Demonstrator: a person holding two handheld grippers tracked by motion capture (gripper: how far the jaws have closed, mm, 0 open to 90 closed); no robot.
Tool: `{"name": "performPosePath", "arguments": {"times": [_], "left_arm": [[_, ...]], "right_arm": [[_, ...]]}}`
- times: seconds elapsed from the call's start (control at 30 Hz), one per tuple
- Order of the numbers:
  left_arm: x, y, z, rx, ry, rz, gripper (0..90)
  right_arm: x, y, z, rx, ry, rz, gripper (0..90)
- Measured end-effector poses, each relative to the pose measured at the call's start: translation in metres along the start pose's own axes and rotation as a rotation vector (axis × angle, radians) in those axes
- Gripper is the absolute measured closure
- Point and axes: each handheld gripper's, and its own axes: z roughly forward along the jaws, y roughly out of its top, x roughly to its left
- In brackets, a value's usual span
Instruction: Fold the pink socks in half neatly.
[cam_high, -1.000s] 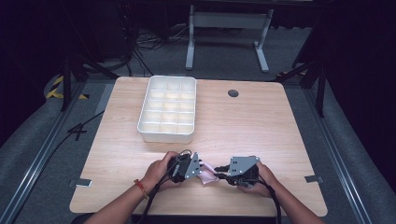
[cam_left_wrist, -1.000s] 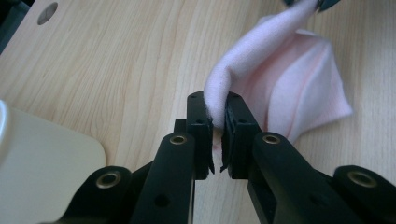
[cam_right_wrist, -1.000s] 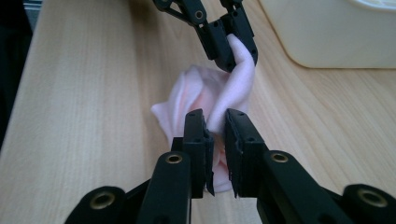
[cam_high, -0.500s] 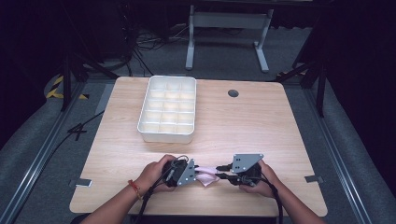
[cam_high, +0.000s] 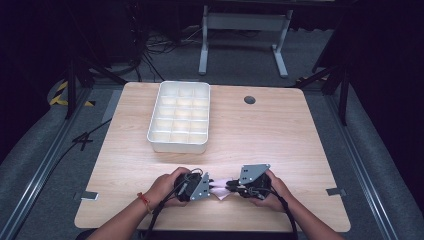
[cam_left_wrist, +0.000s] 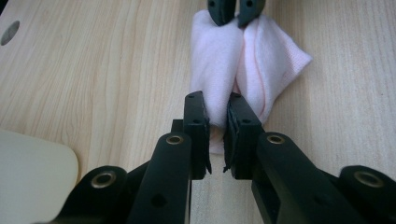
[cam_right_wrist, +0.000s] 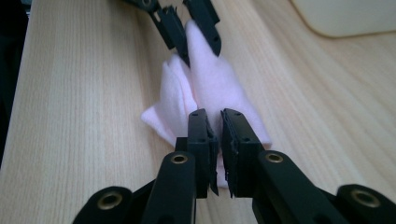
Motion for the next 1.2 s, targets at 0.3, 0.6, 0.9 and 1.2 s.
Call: {"name": "performPosePath", "arguments": {"times": [0.3,0.6,0.9,1.2], "left_arm": [[0.008,-0.003,-0.009,-0.036,-0.059,-0.086,62.2],[-0.001,0.006,-0.015,-0.100,-0.175,-0.059,63.8],[-0.008,0.009,-0.009,-0.038,-0.190,-0.010,73.8],[-0.010,0.011,-0.007,-0.017,-0.155,0.044,76.5]], "right_arm": [[0.002,-0.005,0.004,0.040,-0.021,-0.014,82.0],[0.002,-0.004,0.004,0.039,-0.049,-0.011,82.2],[0.002,0.000,-0.004,-0.004,-0.053,-0.021,75.7],[0.009,0.009,0.000,-0.061,-0.063,-0.065,75.7]]}}
